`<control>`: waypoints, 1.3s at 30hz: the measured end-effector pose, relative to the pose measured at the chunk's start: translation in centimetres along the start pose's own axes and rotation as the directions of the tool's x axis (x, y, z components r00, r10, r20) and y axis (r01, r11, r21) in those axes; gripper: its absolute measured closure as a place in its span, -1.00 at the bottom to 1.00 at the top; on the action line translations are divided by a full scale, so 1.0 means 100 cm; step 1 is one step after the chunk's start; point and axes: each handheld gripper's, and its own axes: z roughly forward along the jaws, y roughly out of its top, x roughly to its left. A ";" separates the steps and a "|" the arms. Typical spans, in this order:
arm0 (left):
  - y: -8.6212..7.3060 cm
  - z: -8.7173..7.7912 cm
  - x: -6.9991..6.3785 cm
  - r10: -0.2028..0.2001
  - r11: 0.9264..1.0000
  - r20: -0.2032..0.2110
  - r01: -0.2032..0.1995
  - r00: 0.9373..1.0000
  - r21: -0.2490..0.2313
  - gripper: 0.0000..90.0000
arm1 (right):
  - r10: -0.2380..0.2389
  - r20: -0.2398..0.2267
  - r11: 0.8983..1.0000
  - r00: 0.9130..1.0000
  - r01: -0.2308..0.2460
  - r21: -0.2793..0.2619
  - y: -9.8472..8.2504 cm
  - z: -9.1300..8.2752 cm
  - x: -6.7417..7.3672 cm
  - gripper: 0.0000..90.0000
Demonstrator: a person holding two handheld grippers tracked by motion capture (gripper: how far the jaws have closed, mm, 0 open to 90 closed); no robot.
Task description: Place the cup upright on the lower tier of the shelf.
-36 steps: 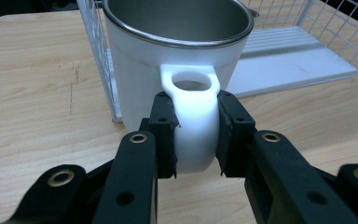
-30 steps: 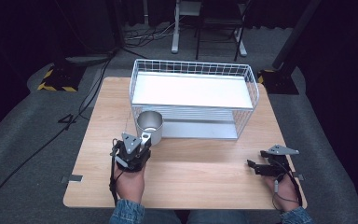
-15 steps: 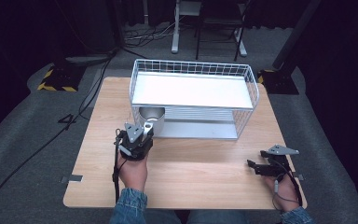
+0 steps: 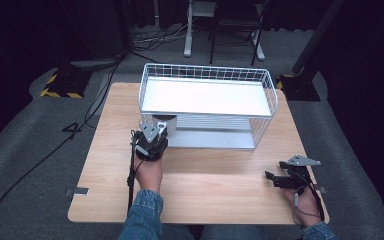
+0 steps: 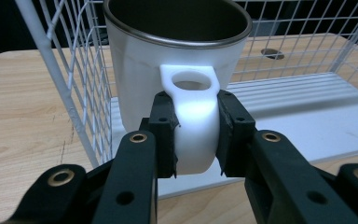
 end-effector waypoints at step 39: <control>-0.011 0.035 0.015 -0.081 0.993 -0.017 0.082 0.997 0.090 0.59 | -0.001 -0.001 1.000 1.000 0.001 0.000 0.000 0.000 0.000 -0.50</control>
